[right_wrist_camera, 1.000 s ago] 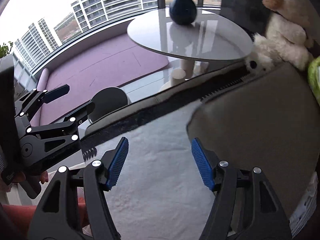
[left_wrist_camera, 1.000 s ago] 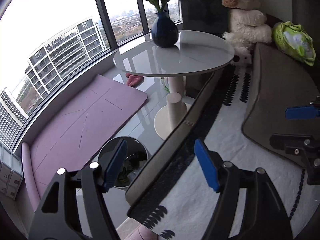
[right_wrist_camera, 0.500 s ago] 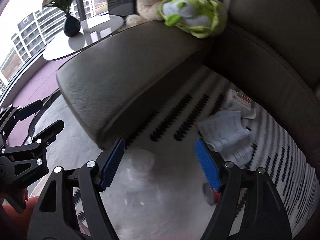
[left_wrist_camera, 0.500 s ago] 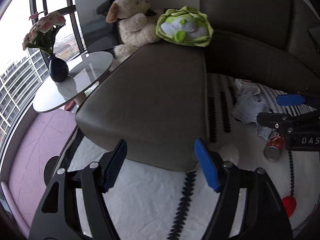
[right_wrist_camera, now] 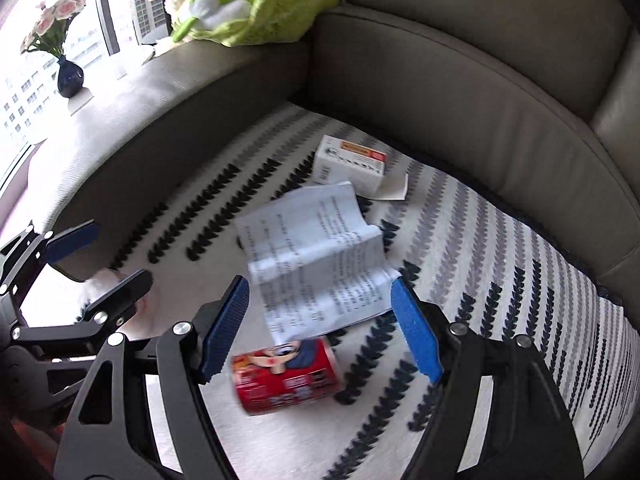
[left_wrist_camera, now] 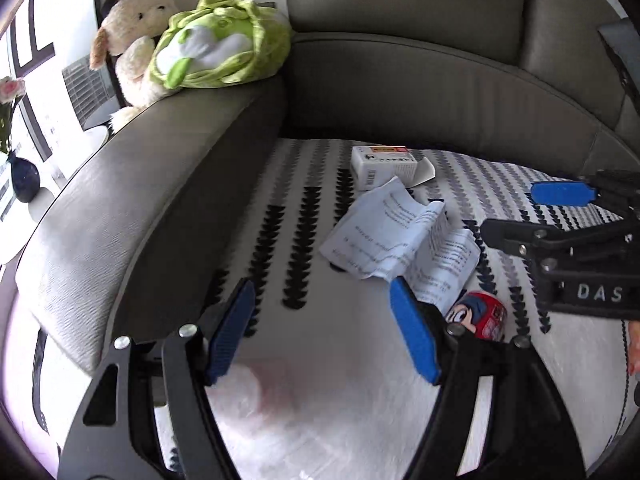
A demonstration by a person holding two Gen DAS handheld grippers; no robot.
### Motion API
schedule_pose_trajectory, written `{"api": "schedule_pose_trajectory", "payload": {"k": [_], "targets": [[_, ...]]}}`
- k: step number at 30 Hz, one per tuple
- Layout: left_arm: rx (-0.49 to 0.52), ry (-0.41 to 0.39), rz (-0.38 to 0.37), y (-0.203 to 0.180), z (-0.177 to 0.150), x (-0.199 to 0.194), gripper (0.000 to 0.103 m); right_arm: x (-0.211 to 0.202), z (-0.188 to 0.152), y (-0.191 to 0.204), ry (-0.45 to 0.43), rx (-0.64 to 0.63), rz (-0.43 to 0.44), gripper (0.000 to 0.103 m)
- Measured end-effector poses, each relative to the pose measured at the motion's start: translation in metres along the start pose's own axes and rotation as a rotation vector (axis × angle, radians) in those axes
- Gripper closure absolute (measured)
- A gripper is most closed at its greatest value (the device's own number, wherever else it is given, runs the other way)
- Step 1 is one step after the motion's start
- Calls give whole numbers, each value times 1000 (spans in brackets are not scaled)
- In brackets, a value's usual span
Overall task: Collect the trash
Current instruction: 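Move both open tools back over the rug toward the paper leaflet, then grasp the paper leaflet with the left tool while the right tool grasps the medicine box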
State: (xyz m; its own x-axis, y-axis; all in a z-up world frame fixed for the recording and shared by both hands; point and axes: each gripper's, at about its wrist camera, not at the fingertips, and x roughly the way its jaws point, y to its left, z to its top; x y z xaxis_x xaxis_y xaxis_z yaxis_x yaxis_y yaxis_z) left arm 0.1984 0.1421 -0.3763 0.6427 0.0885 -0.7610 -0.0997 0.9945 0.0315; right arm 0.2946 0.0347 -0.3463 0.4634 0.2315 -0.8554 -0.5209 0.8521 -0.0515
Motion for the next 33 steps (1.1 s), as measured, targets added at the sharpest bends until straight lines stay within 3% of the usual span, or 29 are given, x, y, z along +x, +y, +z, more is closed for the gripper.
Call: {"api": "schedule_pose_trajectory", "payload": {"k": [6,18,23,25,29,33], "targets": [[74,12,-20,-30,12,42,33,18,-14,-29,20,-4,16,32],[183,132,-90,-60,13,117,35,40,-19,-57,17,3,29,32],[206,208,-98,-69,2,139,59,47,-13,-58,13,-21,31,32],[214,197,-80,-72,-2,139,62,52,-11,-59,16,-30,30,32],[238,184,-67,-78,-7,136,82,64,-9,-62,26,-27,34,32],[239,153,-80,-76,-7,126,90,69,-9,-65,27,-18,30,32]]}}
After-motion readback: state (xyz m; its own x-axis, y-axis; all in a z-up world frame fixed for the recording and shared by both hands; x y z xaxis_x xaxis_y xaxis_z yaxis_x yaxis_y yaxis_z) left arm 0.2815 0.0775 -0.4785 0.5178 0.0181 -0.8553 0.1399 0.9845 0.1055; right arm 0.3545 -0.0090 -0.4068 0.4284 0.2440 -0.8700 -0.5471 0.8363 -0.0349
